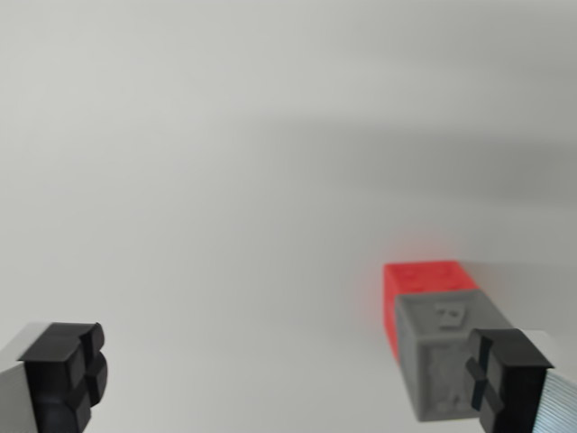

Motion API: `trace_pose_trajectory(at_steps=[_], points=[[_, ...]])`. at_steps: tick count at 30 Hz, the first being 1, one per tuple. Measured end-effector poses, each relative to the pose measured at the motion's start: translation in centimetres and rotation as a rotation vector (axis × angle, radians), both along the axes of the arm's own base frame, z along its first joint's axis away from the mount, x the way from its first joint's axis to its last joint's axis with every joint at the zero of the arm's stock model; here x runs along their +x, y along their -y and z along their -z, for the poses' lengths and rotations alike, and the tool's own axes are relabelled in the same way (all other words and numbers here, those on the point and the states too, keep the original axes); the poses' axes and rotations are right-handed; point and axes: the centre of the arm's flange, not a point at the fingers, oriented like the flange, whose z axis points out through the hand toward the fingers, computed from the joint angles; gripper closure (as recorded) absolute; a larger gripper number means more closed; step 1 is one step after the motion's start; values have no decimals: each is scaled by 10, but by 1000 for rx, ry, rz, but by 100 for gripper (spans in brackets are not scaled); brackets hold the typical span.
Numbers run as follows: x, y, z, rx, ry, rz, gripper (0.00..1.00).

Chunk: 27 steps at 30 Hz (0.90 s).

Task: Destack cube

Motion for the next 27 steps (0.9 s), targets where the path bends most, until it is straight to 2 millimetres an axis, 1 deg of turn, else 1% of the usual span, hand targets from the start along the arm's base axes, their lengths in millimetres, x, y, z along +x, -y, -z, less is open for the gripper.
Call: trace_pose_trajectory(at_steps=[12, 27], points=[[-19, 22, 21, -3, 1, -40, 0], [-49, 59, 58, -8, -3, -107, 0]])
